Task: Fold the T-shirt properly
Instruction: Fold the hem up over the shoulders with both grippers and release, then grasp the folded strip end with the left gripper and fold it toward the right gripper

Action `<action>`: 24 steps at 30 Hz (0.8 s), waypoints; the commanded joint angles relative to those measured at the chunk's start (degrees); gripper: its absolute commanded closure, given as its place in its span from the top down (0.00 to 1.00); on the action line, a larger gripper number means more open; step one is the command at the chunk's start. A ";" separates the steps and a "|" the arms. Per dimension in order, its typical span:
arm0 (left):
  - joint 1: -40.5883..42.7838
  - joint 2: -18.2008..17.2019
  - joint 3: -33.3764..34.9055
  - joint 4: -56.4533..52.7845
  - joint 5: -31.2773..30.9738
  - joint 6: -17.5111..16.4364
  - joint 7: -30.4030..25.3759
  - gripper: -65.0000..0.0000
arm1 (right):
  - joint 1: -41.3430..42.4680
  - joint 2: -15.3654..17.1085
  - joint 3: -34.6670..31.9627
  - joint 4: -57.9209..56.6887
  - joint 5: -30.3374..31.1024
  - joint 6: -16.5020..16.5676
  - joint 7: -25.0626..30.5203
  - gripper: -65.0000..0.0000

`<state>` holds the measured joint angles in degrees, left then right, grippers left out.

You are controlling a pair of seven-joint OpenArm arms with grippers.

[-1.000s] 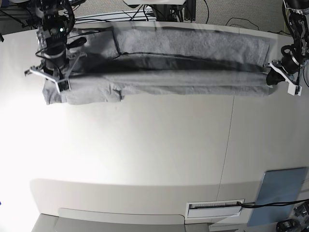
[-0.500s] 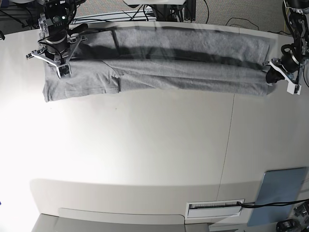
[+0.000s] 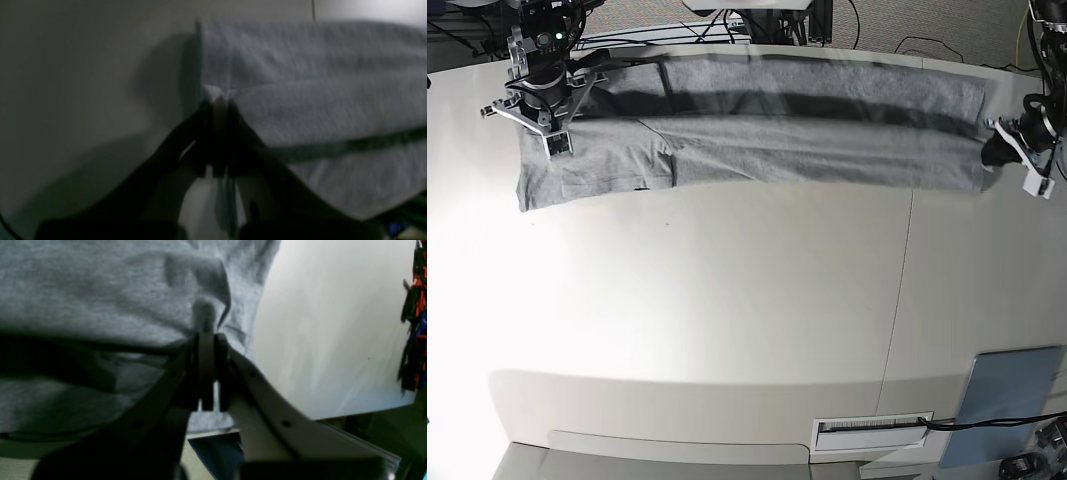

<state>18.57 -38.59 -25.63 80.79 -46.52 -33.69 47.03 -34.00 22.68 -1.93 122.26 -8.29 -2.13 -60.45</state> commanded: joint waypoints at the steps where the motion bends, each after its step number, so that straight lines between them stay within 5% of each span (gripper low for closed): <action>1: -0.15 -1.60 -0.83 0.72 -0.26 -0.50 0.07 0.08 | -0.15 0.68 0.55 1.01 -1.66 -0.83 0.00 0.00; 5: -0.15 -1.60 -0.81 0.72 -0.26 -0.46 0.57 0.45 | -0.15 0.66 0.55 1.01 -2.95 0.00 0.02 0.03; 7: -0.15 -1.57 -0.81 0.72 -0.31 -0.46 0.55 0.54 | -0.15 0.68 0.55 1.01 -2.97 0.13 0.04 0.13; 19: -0.15 -1.22 -0.81 0.70 -11.65 -3.50 1.68 0.55 | -0.15 0.68 0.55 1.01 -2.93 -2.05 1.86 0.17; 24: -0.17 2.78 -0.79 0.70 -7.61 -3.48 1.33 0.55 | -0.15 0.68 0.55 1.01 -2.91 -2.05 2.40 0.17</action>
<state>18.55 -34.37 -25.96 80.77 -53.08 -36.75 49.30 -34.00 22.68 -1.87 122.26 -10.46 -3.49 -59.11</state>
